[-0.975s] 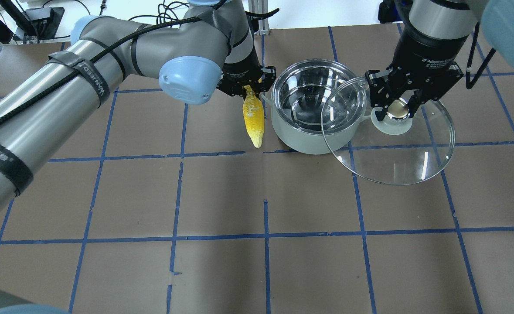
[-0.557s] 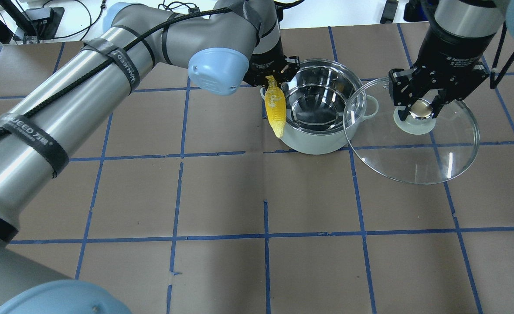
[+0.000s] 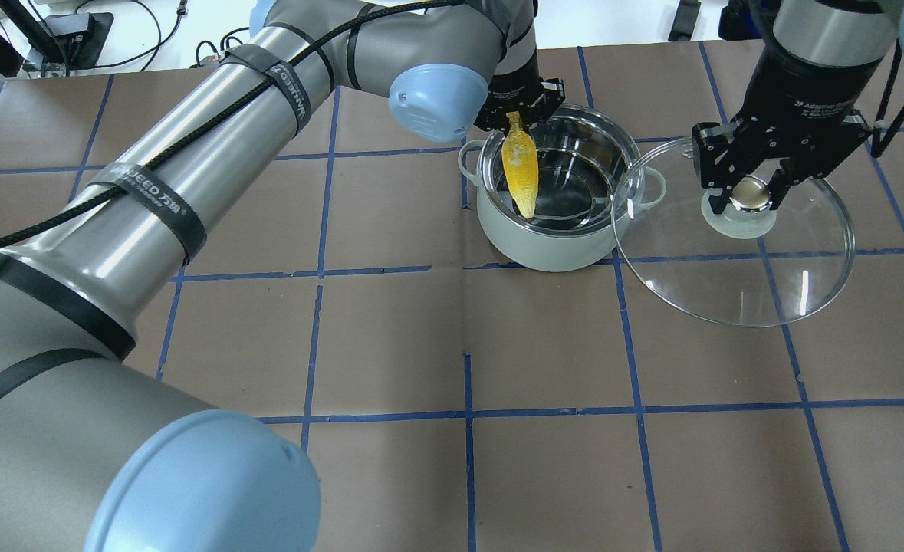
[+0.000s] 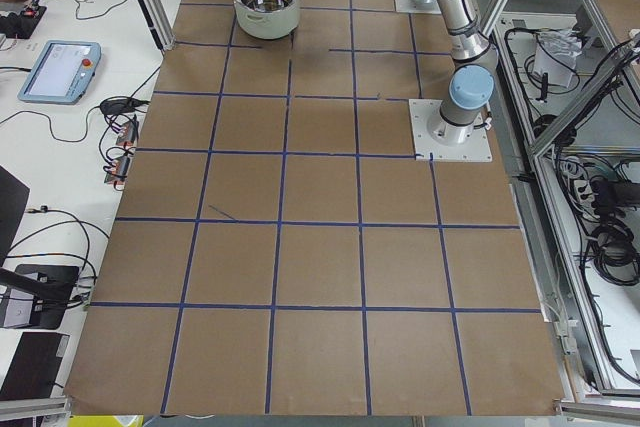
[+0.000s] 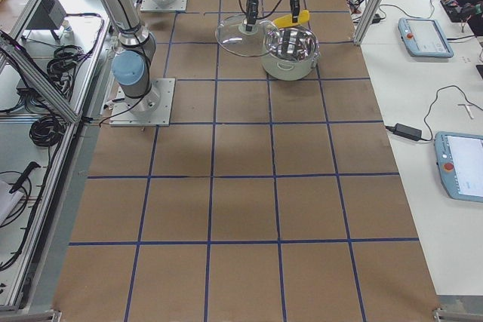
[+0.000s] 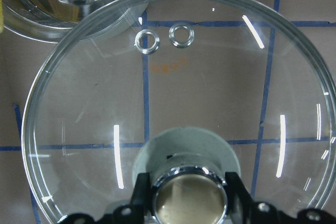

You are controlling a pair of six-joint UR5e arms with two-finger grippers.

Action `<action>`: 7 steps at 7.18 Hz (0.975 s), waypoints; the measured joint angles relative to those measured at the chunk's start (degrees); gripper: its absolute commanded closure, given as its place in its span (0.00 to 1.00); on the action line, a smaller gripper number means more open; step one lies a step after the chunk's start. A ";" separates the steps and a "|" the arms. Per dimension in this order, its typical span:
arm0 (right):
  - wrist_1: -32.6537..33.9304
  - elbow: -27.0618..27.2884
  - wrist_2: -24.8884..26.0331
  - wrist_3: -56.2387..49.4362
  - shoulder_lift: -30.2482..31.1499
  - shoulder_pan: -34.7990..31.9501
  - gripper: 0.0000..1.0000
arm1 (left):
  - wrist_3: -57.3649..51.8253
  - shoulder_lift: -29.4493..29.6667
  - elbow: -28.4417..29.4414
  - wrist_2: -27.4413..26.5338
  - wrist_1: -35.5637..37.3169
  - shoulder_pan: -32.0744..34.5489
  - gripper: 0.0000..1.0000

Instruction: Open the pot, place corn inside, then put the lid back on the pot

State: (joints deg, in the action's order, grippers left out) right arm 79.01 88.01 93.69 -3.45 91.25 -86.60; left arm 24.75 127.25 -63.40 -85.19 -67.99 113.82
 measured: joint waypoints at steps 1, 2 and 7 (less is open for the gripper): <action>-0.58 0.18 0.07 0.00 0.23 0.02 0.74 | 0.14 1.27 0.72 -0.16 0.25 0.47 0.44; -0.72 0.46 0.14 -0.04 0.36 0.06 0.74 | 0.31 2.07 1.20 -0.31 0.47 0.81 0.00; -1.05 0.67 0.18 0.11 0.81 0.18 0.75 | -0.59 0.04 -1.52 -2.04 -1.41 0.59 0.00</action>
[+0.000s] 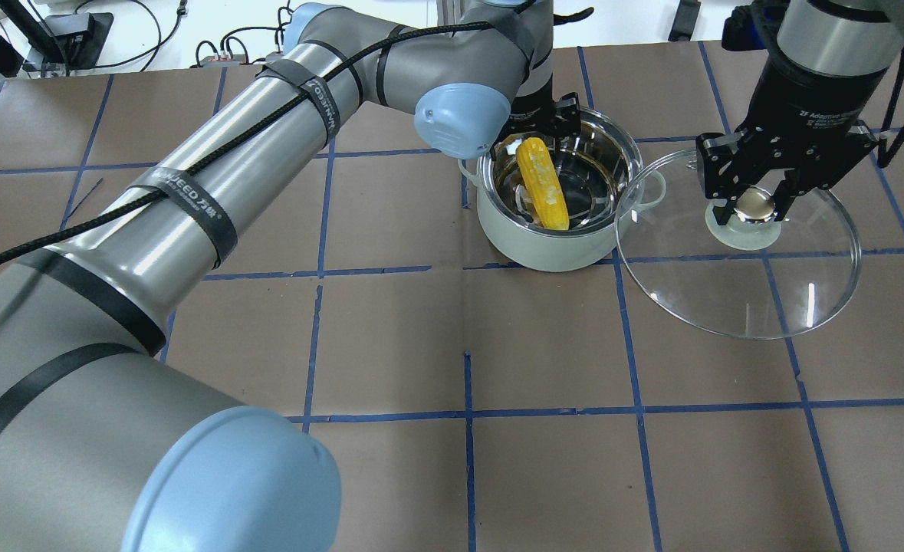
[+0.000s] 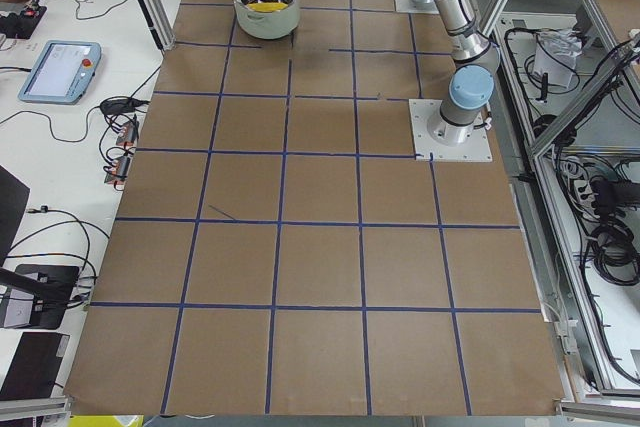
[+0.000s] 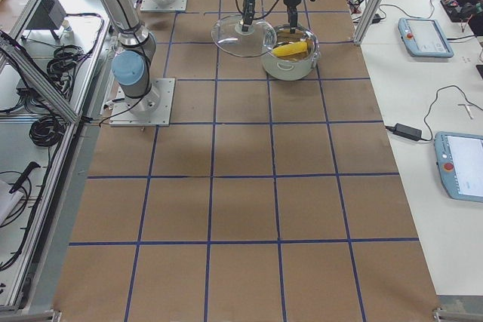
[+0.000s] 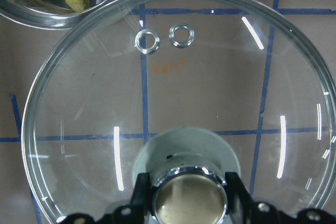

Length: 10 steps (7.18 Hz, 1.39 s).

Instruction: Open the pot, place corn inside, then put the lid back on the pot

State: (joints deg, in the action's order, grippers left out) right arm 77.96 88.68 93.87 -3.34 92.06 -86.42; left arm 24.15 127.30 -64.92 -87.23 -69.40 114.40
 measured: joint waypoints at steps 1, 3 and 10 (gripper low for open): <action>-0.04 0.00 -0.02 -0.02 0.01 0.00 0.75 | -2.87 -3.02 -2.38 -0.53 -1.75 -2.12 0.00; 0.22 -0.76 -0.39 0.33 0.06 -0.57 0.75 | -10.68 -12.13 -10.11 -0.94 -6.28 -8.22 0.00; 3.94 -27.15 -2.14 2.02 -28.02 -12.77 0.75 | -20.62 -37.74 -27.09 -5.60 -19.74 -22.27 0.00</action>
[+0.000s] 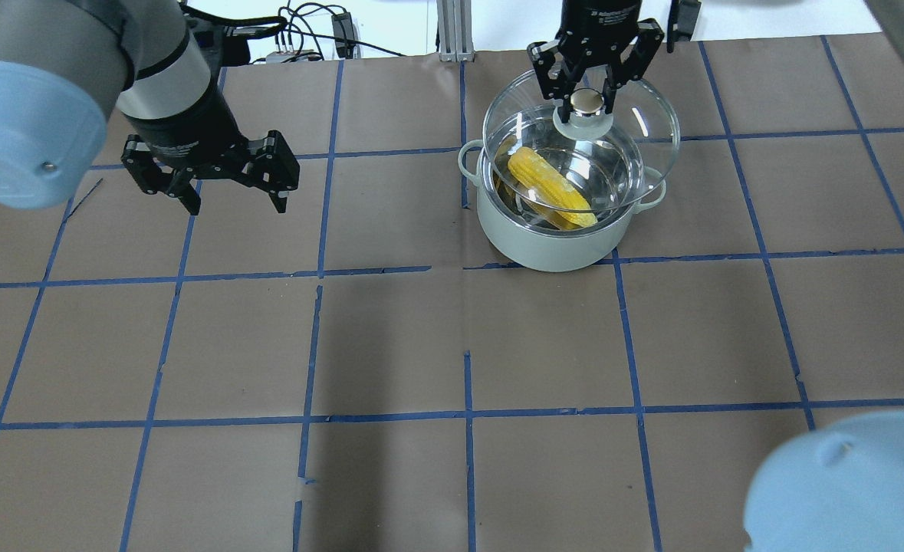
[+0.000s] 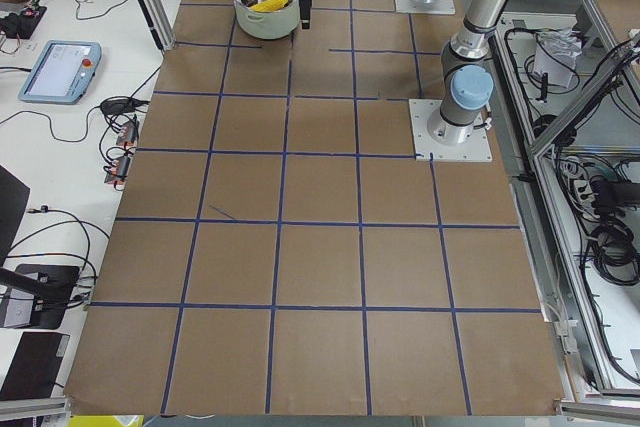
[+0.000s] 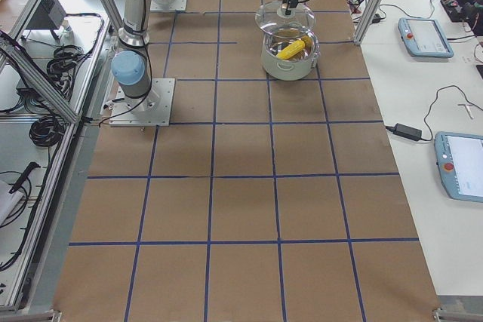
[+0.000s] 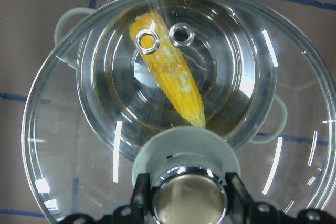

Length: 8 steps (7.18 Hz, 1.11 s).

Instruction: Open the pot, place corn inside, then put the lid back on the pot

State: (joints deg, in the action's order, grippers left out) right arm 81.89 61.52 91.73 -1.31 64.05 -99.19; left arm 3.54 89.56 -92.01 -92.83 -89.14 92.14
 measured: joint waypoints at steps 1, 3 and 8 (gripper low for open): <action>0.61 -1.42 -0.04 -0.21 -2.90 -0.26 0.75 | -0.34 -1.05 -0.49 0.57 0.03 -0.81 0.00; 2.08 -0.97 0.01 -0.53 -5.31 -0.05 0.75 | -0.41 -1.47 -0.61 0.85 0.03 -1.13 0.00; 2.37 2.01 0.01 -0.91 -6.11 0.51 0.75 | 0.11 -2.44 -0.66 0.12 0.03 -1.11 0.00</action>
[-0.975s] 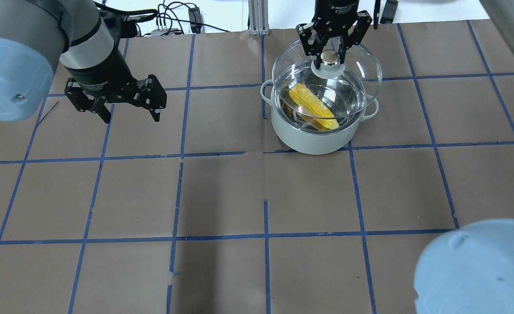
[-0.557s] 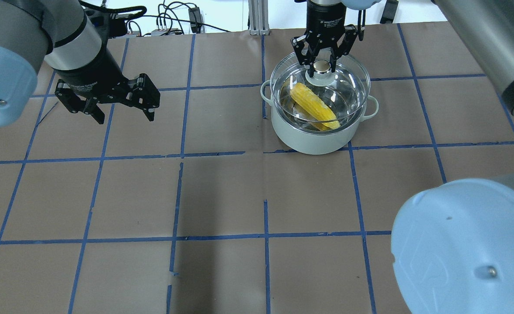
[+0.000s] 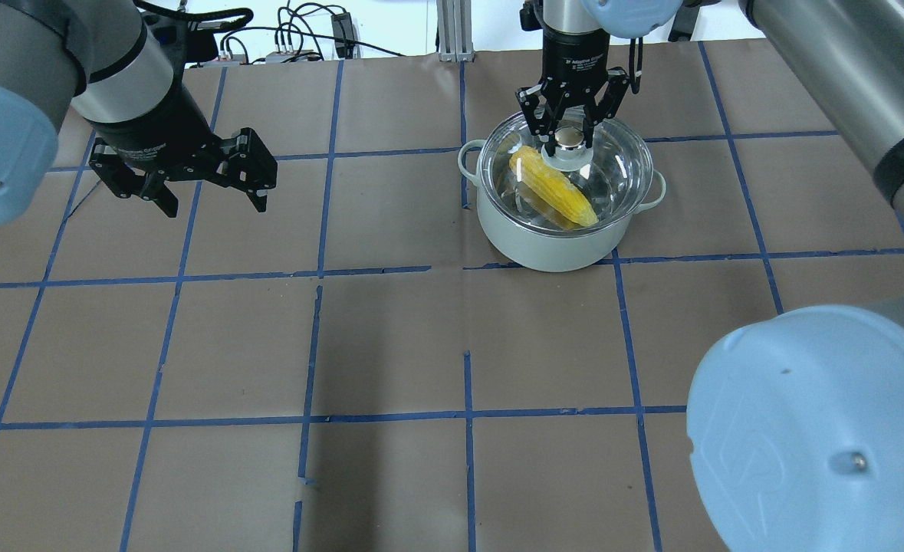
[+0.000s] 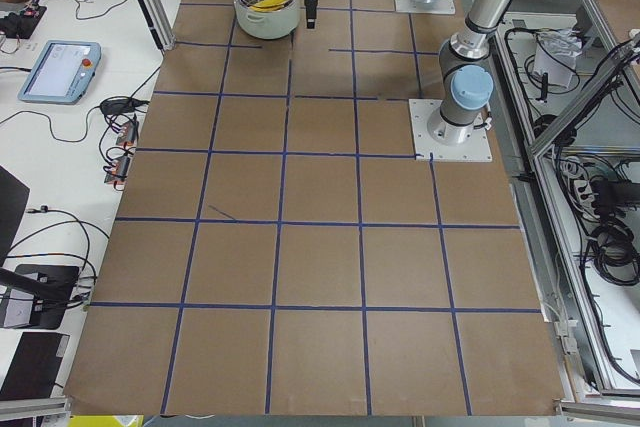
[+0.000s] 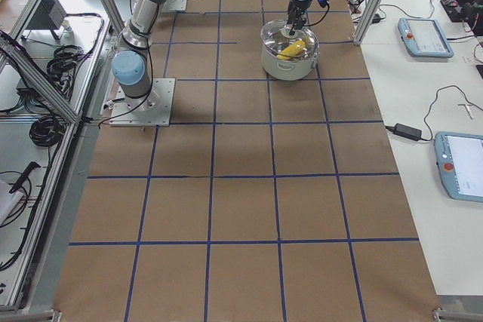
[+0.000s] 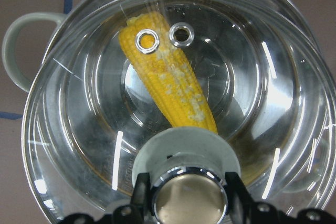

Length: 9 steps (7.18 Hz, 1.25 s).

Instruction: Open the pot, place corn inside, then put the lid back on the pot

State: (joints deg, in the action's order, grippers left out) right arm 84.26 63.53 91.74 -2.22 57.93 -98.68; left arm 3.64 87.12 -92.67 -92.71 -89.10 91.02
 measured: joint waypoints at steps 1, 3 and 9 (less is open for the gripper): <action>0.45 0.00 0.03 -0.27 -0.08 0.06 0.75 | -0.02 -0.40 -0.03 -0.11 0.04 -0.02 0.00; 1.70 0.00 0.04 -0.62 -0.45 0.14 0.75 | -0.06 0.45 0.96 -0.60 -0.50 -0.20 0.00; 2.65 -0.05 0.00 -0.62 -0.66 0.16 0.70 | -0.15 1.02 0.92 -1.61 -1.49 -0.47 0.00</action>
State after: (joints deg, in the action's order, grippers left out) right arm 86.91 63.48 91.74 -2.85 57.27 -98.53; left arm 3.49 88.14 -91.75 -94.32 -90.59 90.55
